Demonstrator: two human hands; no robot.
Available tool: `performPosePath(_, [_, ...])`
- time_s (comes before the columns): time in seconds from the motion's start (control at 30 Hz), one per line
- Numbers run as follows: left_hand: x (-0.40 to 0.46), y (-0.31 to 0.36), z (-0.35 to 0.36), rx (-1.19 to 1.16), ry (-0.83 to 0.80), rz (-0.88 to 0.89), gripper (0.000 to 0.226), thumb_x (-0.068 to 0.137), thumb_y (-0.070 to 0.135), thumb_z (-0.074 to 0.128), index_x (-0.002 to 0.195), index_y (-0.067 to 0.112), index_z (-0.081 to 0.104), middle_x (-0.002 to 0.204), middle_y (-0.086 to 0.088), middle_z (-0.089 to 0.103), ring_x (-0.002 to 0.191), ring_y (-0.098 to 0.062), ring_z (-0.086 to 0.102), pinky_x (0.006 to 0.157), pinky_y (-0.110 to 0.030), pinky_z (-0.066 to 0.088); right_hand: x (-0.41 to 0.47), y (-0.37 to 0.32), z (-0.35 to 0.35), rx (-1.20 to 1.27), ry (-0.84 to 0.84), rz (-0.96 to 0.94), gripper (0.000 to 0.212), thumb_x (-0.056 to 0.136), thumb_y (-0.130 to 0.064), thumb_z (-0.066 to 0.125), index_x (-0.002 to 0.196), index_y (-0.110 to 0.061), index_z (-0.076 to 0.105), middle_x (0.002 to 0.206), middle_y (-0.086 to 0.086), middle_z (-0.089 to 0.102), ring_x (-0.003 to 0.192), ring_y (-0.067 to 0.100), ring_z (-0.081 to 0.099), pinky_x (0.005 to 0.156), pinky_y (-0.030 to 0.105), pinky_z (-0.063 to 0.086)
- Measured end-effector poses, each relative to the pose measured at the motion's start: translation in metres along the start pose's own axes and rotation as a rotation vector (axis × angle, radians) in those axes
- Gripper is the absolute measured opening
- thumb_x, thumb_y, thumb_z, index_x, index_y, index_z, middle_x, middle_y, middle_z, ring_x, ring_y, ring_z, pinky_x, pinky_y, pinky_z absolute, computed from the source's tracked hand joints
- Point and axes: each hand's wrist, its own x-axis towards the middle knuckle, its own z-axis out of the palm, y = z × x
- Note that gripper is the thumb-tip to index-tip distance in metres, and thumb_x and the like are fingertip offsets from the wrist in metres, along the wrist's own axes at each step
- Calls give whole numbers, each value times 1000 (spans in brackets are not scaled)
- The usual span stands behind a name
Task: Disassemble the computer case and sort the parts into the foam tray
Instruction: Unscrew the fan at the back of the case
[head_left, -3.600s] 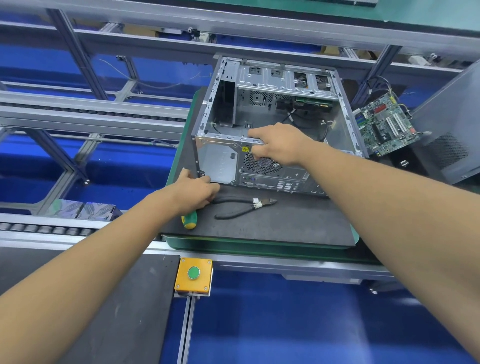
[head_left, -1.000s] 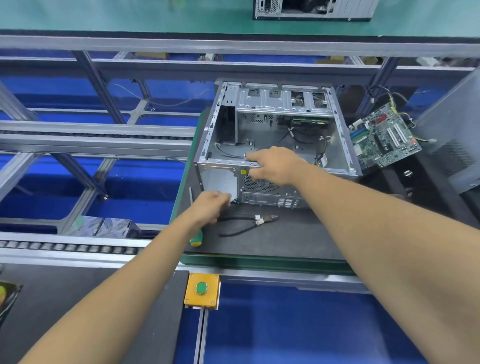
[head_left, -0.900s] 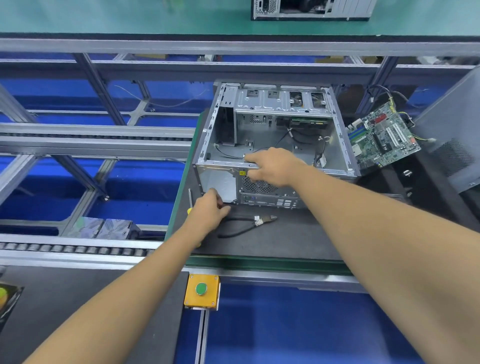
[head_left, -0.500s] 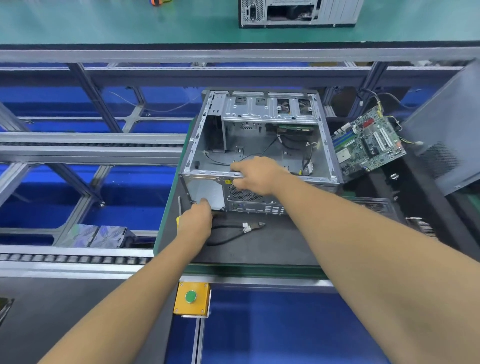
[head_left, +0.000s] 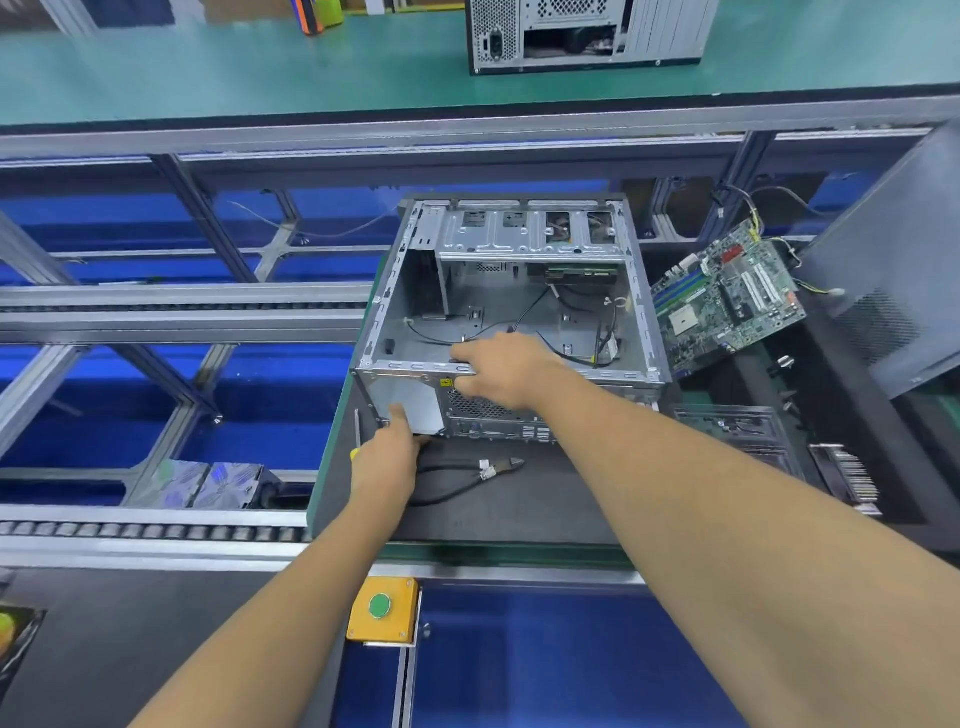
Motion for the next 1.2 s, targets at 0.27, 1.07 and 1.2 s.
performPosePath(0.27, [-10,9,1,55,-2,-54,32,105,25,54,125,7,38,100,-12,72,85,-32,73,58,-36,46,0,-2,-1,28,-18,23,20,92,-42,52,85,-30,37,71,-4,45,80,30,51,55,35,25])
performPosePath(1.07, [1,23,-102,-1363,-754,-377,28,93,21,31,68,16,44,60,0,36,51,-10,14,41,-17,8,-4,-13,-17,247,-157,217,34,103,-41,37,109,-26,67,123,2,64,116,24,55,92,38,39])
performPosePath(1.2, [6,24,-142,-1299,-901,-264,24,88,27,40,67,18,47,66,1,36,63,-14,10,46,-22,8,1,-16,-20,294,-188,331,30,103,-44,35,86,-34,58,126,5,63,108,22,52,91,38,38])
